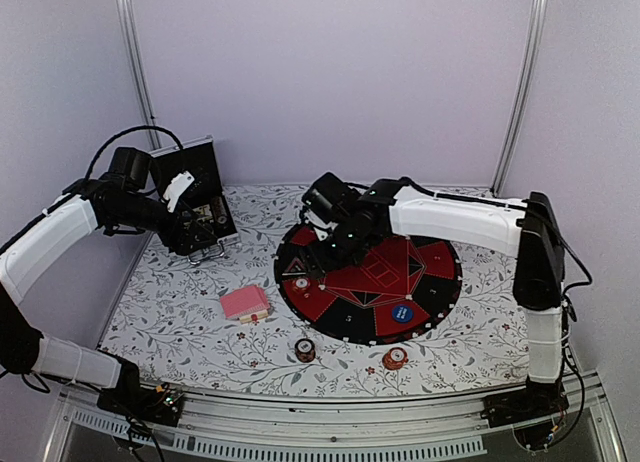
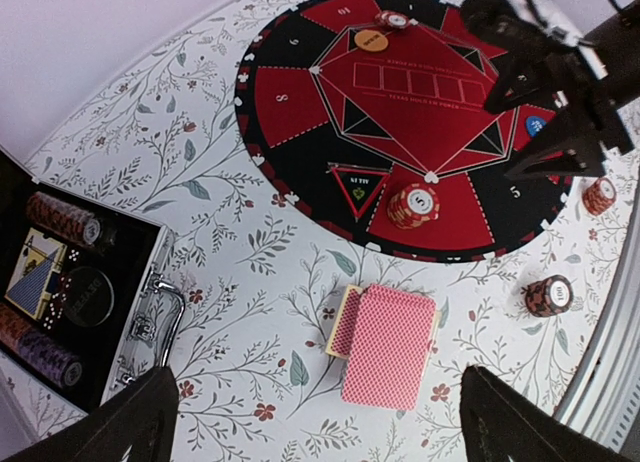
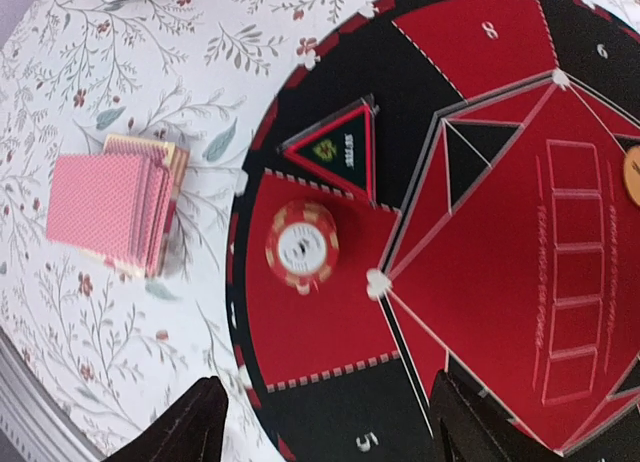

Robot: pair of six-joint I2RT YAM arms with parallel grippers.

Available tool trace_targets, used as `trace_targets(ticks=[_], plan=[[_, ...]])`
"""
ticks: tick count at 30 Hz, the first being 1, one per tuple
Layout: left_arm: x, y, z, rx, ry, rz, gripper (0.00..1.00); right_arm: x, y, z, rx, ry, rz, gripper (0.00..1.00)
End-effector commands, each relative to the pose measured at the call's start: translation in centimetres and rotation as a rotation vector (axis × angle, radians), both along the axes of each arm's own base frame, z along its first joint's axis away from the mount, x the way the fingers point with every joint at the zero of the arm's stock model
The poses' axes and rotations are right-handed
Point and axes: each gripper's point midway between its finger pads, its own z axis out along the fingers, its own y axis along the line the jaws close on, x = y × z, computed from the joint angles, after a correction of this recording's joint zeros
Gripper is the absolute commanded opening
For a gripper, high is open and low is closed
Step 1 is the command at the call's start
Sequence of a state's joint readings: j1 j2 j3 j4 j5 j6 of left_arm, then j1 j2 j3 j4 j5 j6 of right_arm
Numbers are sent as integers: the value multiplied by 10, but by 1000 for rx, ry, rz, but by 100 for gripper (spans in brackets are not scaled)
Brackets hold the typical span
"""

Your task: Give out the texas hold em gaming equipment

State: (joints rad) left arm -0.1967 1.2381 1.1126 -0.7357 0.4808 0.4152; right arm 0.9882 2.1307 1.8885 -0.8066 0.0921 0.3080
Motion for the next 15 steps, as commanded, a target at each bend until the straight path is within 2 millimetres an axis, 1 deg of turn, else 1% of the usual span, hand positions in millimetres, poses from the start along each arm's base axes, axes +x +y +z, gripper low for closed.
trace_targets(ticks=[1,2,3,4,6,8,11,12,15], plan=[[-1,-3,2,2,-12,-13,100,-46,-48,0,-47,64,-34,75],[-1,-3,1,3,-11,-13,100,-59,-59,-9,-60,95,-47,75],[-1,-3,2,5,-13,-12,100,-70,-71,-4,-52,108,-53,76],[-1,-3,2,5,-14,-12,100,-82,-83,-12,-70,134,-66,76],[-1,-3,2,6,-15,-11,100,-103,-103,-10,-58,166,-90,77],[-1,-3,3,6,-15,-11,100,-122,-117,-14,-62,200,-100,78],[-1,-3,2,1,-11,-12,100,-142,-135,-17,-87,230,-103,80],[-1,-4,2,0,-9,-13,100,-147,-141,-19,-106,241,-109,82],[-2,-4,1,0,-4,-15,100,-157,-153,-28,-133,263,-110,87]])
